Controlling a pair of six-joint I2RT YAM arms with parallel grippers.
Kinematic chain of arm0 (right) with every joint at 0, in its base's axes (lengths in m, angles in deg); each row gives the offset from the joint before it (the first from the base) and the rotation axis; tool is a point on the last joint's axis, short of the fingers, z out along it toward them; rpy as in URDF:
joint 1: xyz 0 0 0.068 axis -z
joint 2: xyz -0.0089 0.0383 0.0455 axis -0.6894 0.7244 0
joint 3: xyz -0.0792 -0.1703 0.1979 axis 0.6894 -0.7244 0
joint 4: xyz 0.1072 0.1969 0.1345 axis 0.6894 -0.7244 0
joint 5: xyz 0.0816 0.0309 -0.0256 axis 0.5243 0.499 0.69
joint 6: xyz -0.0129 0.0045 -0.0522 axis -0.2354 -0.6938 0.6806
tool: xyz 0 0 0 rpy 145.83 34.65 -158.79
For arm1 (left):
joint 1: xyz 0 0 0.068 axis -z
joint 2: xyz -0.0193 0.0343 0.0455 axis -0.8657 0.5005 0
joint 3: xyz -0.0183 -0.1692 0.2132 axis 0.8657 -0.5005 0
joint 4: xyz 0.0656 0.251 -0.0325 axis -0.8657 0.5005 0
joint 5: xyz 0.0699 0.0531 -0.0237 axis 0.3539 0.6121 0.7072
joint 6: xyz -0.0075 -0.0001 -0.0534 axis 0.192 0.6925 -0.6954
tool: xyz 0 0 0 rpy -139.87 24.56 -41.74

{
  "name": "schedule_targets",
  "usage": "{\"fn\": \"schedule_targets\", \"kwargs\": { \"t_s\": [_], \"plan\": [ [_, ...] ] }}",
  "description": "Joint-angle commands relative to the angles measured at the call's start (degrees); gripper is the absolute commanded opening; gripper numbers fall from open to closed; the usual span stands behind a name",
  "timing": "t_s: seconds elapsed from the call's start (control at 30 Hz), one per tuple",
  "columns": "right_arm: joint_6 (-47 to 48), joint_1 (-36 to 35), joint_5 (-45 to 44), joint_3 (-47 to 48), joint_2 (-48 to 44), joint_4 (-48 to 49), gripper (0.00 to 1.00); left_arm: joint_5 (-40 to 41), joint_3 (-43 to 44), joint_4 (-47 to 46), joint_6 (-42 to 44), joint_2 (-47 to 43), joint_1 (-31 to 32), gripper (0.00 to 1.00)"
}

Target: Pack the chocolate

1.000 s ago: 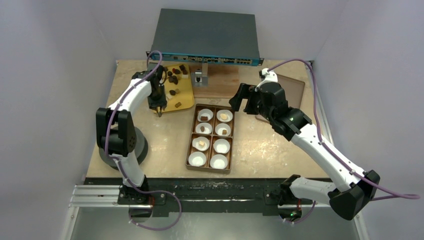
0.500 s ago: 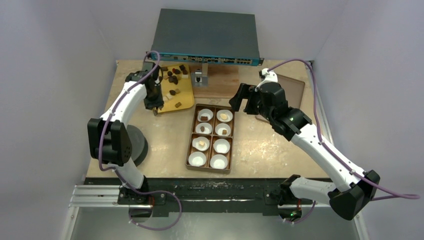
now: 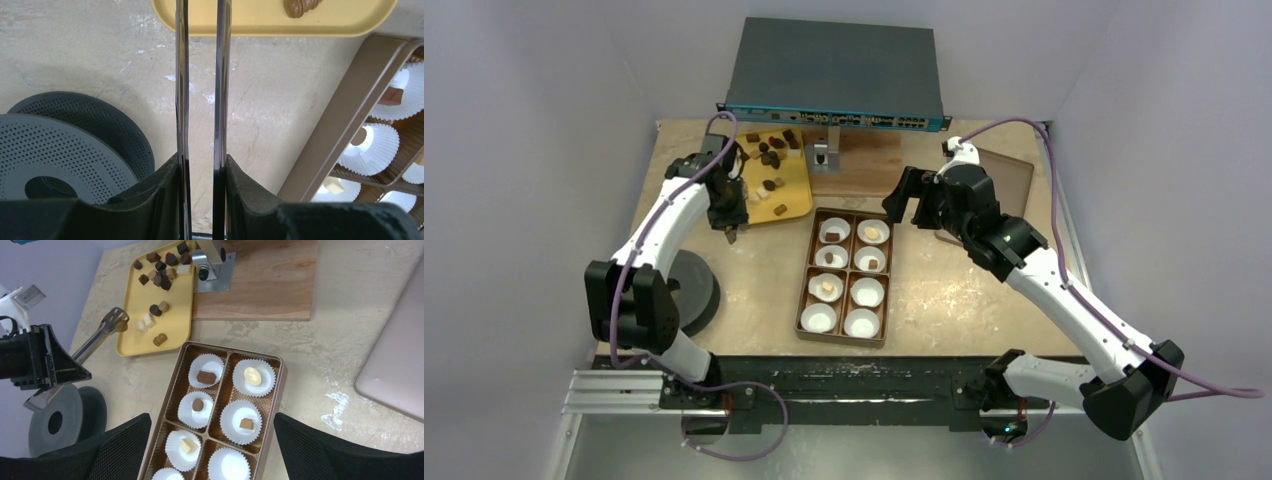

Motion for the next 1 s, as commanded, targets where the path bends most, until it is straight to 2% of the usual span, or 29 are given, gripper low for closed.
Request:
{"fn": "schedule_targets", "kwargs": {
  "t_s": [0.0, 0.33, 0.73, 0.97],
  "plan": [
    [0.3, 0.0, -0.5, 1.7, -0.5, 1.5, 0.89, -1.7, -1.5, -0.2, -0.1, -5.3, 0.8, 0.26],
    [0.2, 0.0, -0.2, 1.7, 0.2, 2.2, 0.89, -2.6, -3.0, 2.5, 0.1, -9.8, 3.4, 0.26],
    [0.1, 0.0, 0.5, 1.3, 1.1, 3.5, 0.89, -3.7, -7.5, 8.6, -3.3, -18.9, 14.0, 0.27],
    [0.1, 0.0, 0.6, 1.0, 1.6, 4.2, 0.89, -4.5, -11.3, 12.4, -7.0, -24.1, 22.4, 0.27]
  ]
}}
